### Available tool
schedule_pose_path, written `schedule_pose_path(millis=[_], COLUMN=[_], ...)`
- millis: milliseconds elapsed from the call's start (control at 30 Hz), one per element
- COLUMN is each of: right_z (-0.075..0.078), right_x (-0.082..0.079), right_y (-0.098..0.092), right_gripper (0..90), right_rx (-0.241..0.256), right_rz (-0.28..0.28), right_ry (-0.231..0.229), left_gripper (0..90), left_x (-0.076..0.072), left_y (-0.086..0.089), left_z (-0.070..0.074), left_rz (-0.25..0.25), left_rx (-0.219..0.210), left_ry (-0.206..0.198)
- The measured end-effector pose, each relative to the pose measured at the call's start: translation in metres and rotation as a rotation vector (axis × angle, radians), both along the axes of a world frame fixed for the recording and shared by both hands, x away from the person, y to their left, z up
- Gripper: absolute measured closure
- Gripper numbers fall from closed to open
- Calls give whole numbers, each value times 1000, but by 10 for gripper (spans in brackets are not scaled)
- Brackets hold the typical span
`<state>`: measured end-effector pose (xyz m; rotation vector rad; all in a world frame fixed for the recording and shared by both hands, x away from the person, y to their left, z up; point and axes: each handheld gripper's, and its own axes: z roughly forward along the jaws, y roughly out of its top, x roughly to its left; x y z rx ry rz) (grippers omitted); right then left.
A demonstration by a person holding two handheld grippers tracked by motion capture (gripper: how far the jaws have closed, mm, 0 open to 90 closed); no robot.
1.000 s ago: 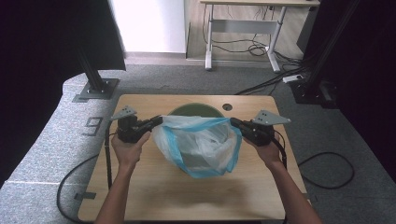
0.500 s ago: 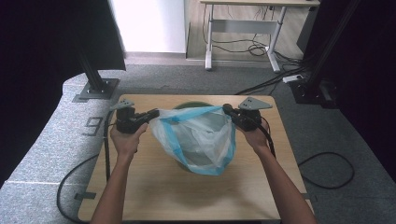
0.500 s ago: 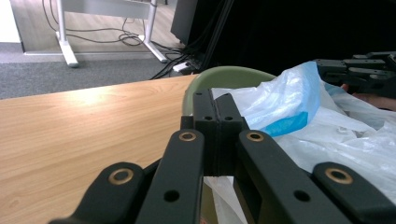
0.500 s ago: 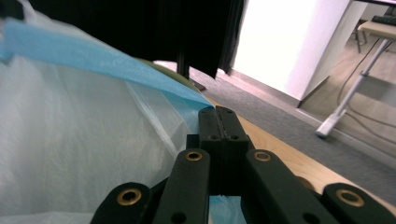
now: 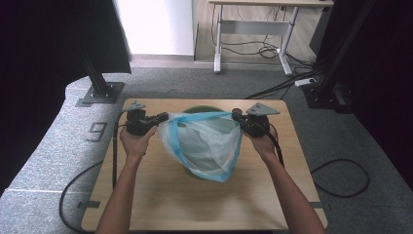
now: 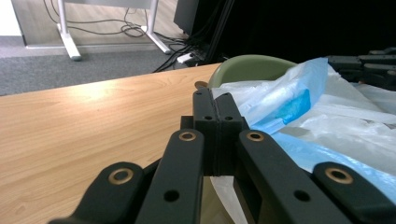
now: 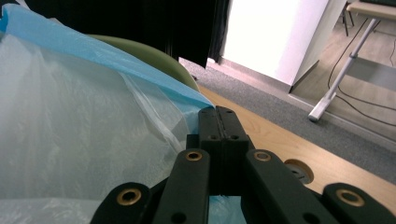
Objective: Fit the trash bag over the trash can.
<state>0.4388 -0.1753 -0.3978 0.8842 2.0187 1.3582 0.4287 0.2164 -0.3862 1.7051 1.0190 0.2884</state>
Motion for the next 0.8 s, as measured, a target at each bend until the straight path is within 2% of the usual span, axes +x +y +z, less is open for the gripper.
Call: schedule_pose_path(millis=[133, 200, 400, 567, 633, 800], right_z=[-9, -13, -21, -32, -35, -38], right_x=[5, 8, 13, 18, 19, 21], right_y=[-2, -3, -3, -4, -4, -2], right_gripper=[886, 886, 887, 888, 888, 889], right_rx=[28, 53, 93, 204, 222, 213], right_rz=[-13, -18, -17, 3, 3, 1], right_ry=[42, 77, 122, 210, 214, 219], left_gripper=[897, 897, 898, 898, 898, 898], left_x=[7, 10, 15, 19, 21, 30], left_y=[-3, -4, -8, -15, -16, -18], left_z=[-7, -10, -16, -21, -23, -29], left_rz=[5, 6, 4, 5, 2, -5], left_rx=[20, 17, 19, 23, 22, 4], left_ry=[14, 22, 32, 45, 51, 79])
